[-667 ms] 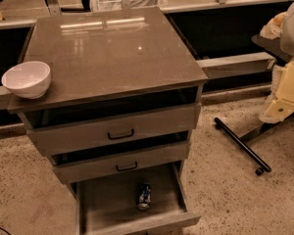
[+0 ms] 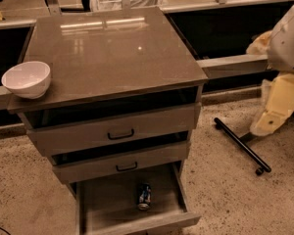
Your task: Pick pepsi can from bottom drawer and place on counter
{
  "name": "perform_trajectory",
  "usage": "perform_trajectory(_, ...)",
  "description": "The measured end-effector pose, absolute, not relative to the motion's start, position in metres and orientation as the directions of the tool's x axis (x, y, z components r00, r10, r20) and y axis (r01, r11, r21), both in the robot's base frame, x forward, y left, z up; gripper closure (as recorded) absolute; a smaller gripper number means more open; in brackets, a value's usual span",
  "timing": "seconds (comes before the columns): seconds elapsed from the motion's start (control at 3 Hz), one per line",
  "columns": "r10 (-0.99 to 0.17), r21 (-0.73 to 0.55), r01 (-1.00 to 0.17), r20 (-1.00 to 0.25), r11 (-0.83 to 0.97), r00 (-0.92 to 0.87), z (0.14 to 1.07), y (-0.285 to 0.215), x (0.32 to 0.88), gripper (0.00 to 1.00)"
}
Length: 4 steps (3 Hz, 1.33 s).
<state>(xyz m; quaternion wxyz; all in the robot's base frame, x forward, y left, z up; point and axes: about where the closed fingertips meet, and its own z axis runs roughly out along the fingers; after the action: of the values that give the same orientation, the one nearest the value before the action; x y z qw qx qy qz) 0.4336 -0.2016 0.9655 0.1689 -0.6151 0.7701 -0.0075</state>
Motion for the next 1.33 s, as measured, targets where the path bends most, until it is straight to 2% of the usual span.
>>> perform_trajectory(0.33, -0.958, -0.087, -0.991, -0.279, 0.1, -0.072, 0.911, -0.168, 0.416, 0.0)
perform_trajectory(1.0, -0.953, -0.1, -0.991, -0.298, 0.084, -0.05, 0.915, -0.163, 0.415, 0.0)
perform_trajectory(1.33, -0.952, -0.084, -0.995, -0.306, 0.053, -0.024, 0.878, -0.147, 0.421, 0.0)
